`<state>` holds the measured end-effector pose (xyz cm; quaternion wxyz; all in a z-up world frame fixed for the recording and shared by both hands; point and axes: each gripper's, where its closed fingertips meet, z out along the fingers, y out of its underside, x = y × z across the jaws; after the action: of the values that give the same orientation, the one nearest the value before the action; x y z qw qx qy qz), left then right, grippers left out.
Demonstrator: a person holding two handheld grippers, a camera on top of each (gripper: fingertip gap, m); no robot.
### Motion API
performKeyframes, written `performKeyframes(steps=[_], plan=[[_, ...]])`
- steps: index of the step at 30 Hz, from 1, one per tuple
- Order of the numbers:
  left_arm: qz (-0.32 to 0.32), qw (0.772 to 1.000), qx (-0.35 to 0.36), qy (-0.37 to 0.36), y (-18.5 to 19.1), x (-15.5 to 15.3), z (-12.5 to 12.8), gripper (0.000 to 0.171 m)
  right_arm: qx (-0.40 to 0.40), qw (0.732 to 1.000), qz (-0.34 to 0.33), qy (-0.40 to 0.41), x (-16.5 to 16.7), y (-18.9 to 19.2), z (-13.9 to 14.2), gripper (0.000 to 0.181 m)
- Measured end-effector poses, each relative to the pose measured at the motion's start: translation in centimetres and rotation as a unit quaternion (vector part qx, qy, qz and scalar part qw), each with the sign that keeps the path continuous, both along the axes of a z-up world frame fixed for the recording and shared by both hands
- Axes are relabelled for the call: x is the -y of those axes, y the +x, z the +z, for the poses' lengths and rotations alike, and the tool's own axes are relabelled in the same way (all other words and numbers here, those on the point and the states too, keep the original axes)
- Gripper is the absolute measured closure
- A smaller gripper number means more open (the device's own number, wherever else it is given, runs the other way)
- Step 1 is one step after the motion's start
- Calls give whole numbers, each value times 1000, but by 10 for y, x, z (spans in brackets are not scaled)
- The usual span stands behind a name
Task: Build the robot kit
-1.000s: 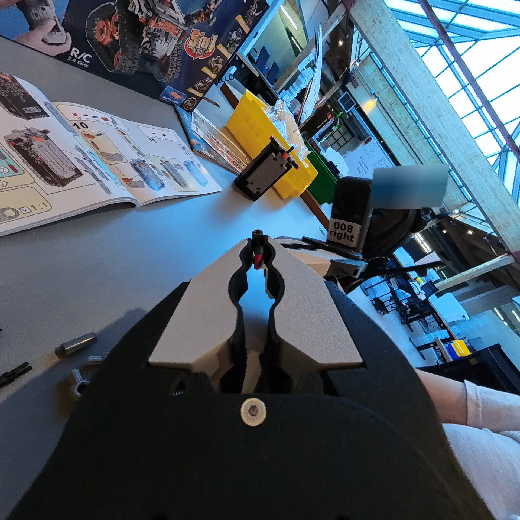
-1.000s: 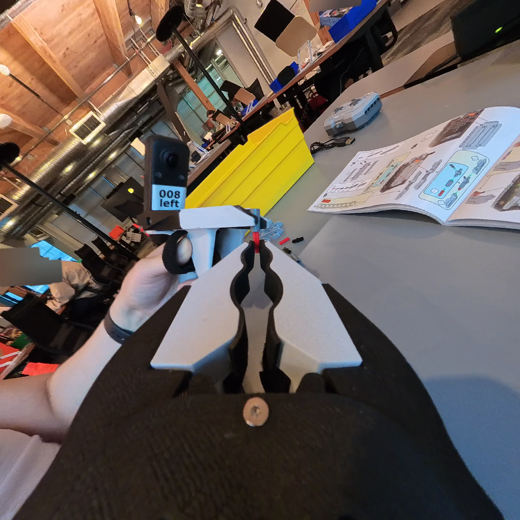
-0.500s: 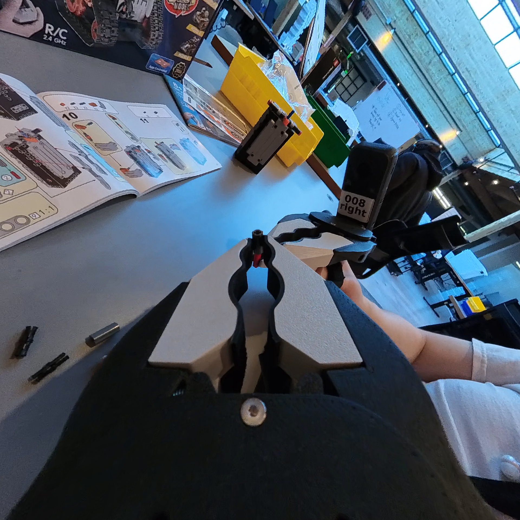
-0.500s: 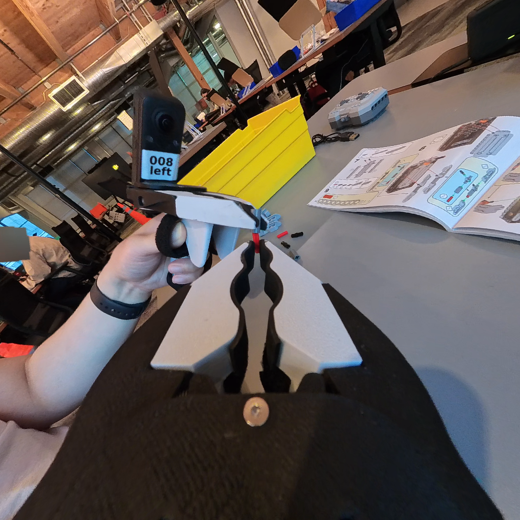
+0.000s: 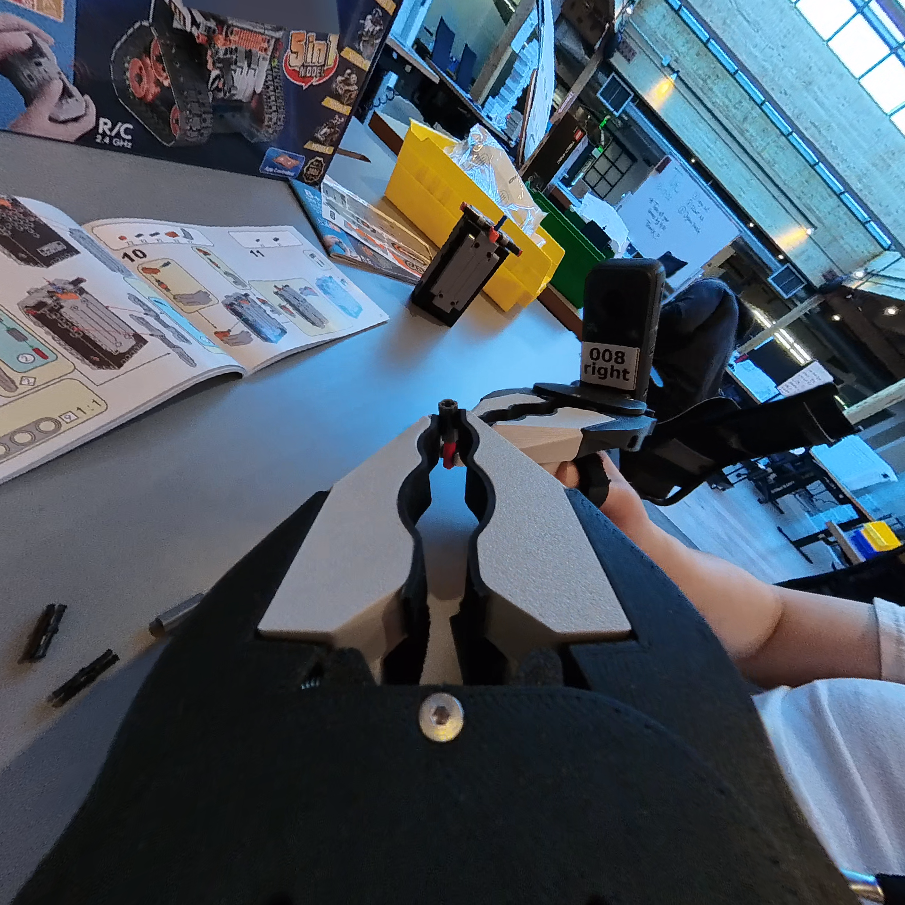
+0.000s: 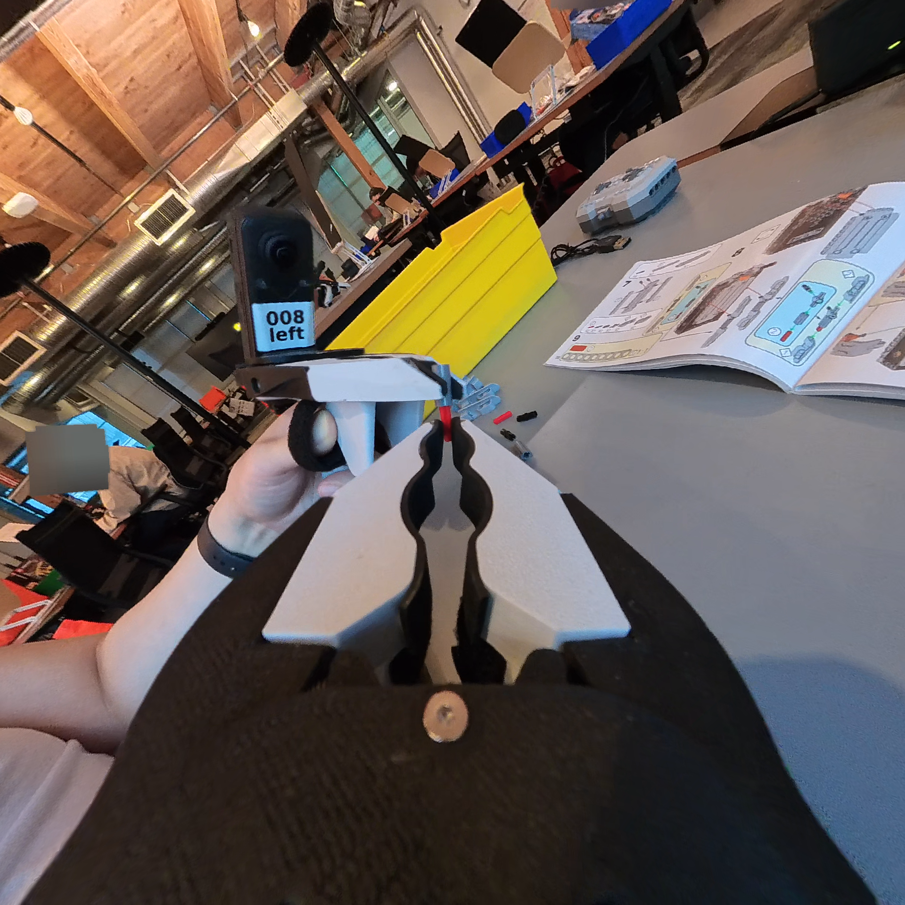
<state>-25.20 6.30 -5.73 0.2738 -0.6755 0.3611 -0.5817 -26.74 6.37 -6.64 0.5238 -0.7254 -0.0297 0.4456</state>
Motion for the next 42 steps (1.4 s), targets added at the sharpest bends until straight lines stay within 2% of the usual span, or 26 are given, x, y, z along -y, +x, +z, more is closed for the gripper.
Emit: performKeyframes(steps=[5,10,17,29,34,42], plan=[[8,1000,13,7,2,0,1,167,-5,1000,-5,0,0,3,1,180],[-5,1000,-2,-7,-1,0,-2,167,37,999,-7,7,0,-2,-3,180],[-15,999,4,-47,-4,1,-3,167,49,999,-5,10,1,-4,-3,180],[-5,1000,-10,-1,-5,1,-5,167,34,999,5,-1,0,-5,-5,180],[-10,999,10,-53,-7,0,-4,167,15,1000,17,-2,0,-7,-4,179],[-6,995,27,-91,-8,-3,-5,167,1,1000,24,-8,-1,-8,-5,179]])
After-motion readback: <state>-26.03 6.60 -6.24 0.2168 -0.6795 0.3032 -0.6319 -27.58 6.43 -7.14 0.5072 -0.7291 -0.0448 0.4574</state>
